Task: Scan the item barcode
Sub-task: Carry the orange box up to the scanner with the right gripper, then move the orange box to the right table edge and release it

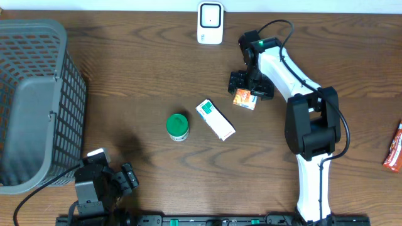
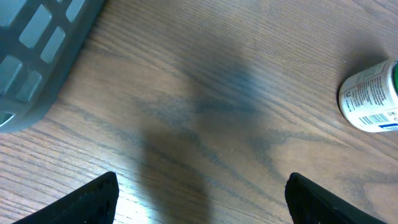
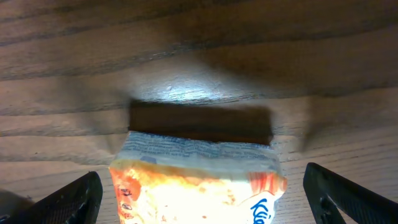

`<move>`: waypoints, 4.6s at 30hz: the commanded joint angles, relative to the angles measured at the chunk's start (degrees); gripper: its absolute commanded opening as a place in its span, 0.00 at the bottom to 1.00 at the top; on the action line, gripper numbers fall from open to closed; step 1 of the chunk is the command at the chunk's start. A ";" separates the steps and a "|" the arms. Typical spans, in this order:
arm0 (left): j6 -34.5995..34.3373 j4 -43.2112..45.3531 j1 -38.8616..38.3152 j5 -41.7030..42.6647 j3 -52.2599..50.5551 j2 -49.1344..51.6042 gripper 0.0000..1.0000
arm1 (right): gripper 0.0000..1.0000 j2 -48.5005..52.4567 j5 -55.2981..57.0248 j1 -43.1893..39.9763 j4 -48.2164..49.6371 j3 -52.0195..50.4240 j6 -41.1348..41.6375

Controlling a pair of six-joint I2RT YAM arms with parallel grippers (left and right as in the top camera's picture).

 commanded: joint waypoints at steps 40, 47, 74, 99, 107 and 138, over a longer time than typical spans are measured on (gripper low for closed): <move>0.33 -0.17 0.04 0.50 0.37 -0.15 0.86 | 0.52 4.52 -20.02 2.05 -32.37 17.73 -10.40; 0.33 -0.17 0.02 0.50 0.37 -0.15 0.86 | 0.53 4.52 -22.64 2.05 -32.37 17.73 -10.80; 0.33 -0.17 0.02 0.50 0.37 -0.15 0.86 | 0.50 4.52 -11.21 2.58 -2.82 23.34 -9.92; 0.33 -0.17 0.04 0.50 0.37 -0.15 0.86 | 0.49 6.32 9.79 3.48 39.23 24.06 -7.69; 0.33 -0.17 0.02 0.50 0.37 -0.15 0.86 | 0.53 12.07 11.69 4.37 53.79 24.06 -8.44; 0.33 -0.17 0.02 0.50 0.37 -0.15 0.86 | 0.54 19.37 17.77 6.47 63.14 24.06 -20.09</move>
